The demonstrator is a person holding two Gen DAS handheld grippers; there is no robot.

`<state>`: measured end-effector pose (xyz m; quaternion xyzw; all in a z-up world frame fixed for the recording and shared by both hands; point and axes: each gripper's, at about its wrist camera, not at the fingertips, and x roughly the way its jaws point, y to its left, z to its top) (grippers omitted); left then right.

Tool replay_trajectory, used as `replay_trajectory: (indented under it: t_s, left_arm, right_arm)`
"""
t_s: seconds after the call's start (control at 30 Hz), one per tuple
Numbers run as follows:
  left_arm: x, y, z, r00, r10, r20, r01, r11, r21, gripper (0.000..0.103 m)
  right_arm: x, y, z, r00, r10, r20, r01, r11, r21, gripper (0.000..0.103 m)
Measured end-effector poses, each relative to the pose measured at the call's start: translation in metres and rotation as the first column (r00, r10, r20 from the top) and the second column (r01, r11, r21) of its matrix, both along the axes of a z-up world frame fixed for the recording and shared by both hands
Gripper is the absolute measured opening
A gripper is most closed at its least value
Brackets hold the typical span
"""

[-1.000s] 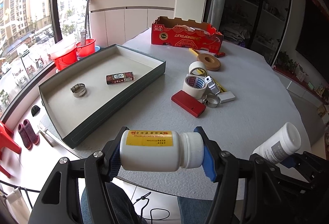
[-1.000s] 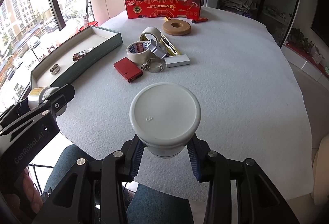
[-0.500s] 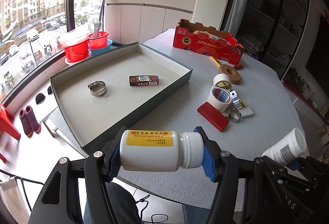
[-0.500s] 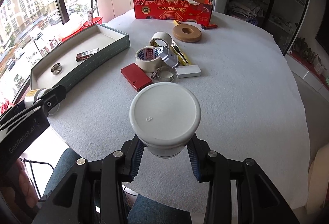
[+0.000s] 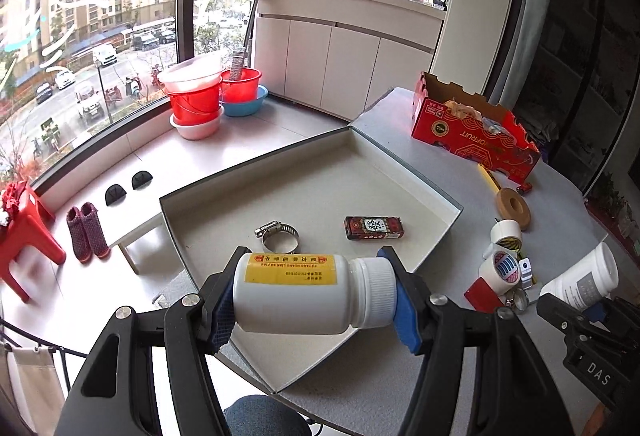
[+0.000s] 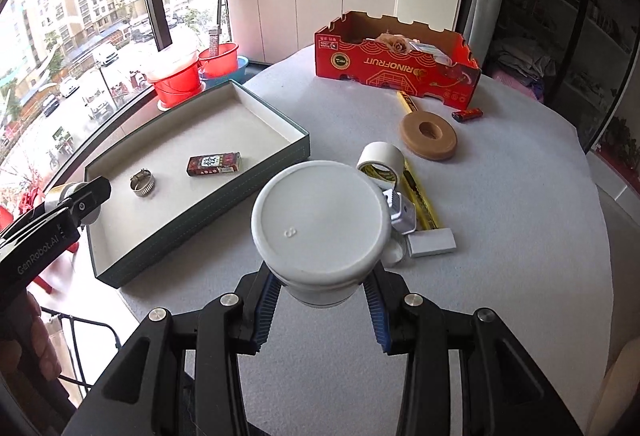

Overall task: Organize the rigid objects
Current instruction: 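Carry the white jar with the right tool while the left tool carries the bottle to the tray, then release the jar from the right tool while the left tool releases the bottle in the tray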

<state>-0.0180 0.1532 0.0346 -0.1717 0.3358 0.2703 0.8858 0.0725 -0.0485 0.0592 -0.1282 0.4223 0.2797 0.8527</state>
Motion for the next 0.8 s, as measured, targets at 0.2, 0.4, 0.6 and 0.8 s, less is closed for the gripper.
replay_trajectory:
  t_s: [0.2,0.4,0.6,0.8]
  left_arm:
    - [0.018,0.034,0.005,0.998,0.056,-0.012,-0.056,0.998,0.025,0.068]
    - [0.038,0.058,-0.002,0.996,0.082,-0.04,-0.081,0.996,0.029,0.068]
    - [0.053,0.076,-0.024,0.99,0.109,-0.088,-0.109,0.994,-0.001,0.067]
    - [0.062,0.085,-0.034,0.987,0.113,-0.113,-0.115,0.993,-0.006,0.067]
  right_arm:
    - [0.026,0.048,0.006,0.997,0.077,-0.021,-0.077,0.996,0.037,0.041]
    - [0.042,0.097,0.003,0.988,0.15,-0.047,-0.148,0.988,0.042,0.041]
    - [0.058,0.129,-0.012,0.978,0.167,-0.123,-0.162,0.986,0.046,0.041]
    - [0.067,0.149,-0.021,0.975,0.177,-0.137,-0.175,0.984,0.023,0.041]
